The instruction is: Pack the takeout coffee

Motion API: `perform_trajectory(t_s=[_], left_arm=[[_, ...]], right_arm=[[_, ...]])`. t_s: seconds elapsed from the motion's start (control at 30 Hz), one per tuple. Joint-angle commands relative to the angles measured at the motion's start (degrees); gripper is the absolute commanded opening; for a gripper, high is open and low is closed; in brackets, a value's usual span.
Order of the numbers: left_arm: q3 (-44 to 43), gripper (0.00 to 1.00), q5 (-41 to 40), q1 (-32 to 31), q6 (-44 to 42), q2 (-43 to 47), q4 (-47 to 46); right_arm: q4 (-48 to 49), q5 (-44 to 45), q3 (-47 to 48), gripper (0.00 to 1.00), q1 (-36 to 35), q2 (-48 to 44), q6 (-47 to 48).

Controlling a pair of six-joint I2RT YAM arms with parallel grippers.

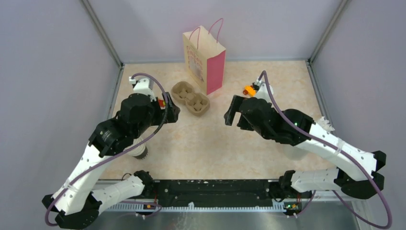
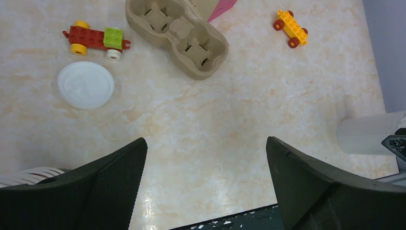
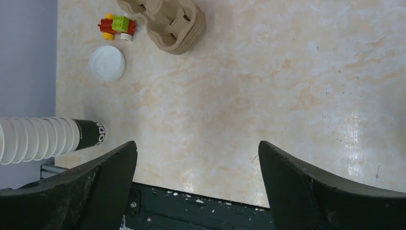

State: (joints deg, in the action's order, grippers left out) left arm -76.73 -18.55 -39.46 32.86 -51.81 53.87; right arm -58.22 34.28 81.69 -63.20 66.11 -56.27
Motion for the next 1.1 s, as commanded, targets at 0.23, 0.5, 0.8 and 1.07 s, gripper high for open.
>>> perform_trajectory(t_s=[0.23, 0.5, 0.8, 1.07], left_arm=[[-0.50, 0.99, -5.15, 0.18, 6.22, 0.57, 2.72], [-8.73, 0.99, -12.10, 1.18, 7.16, -8.45, 13.44], [-10.78, 0.97, -12.77, 17.11, 4.34, -11.44, 20.90], [-11.44, 0.86, -13.20, 24.51, 3.21, -10.52, 25.88]], right_arm=[[3.34, -2.58, -1.72, 0.94, -0.47, -3.78, 0.35], [7.83, -7.81, -1.56, 0.86, -0.46, -0.68, 5.27], [9.87, -13.49, 5.66, 0.84, -0.44, 8.93, 8.79], [14.70, -17.34, 4.64, 0.84, -0.52, 11.37, 9.99]])
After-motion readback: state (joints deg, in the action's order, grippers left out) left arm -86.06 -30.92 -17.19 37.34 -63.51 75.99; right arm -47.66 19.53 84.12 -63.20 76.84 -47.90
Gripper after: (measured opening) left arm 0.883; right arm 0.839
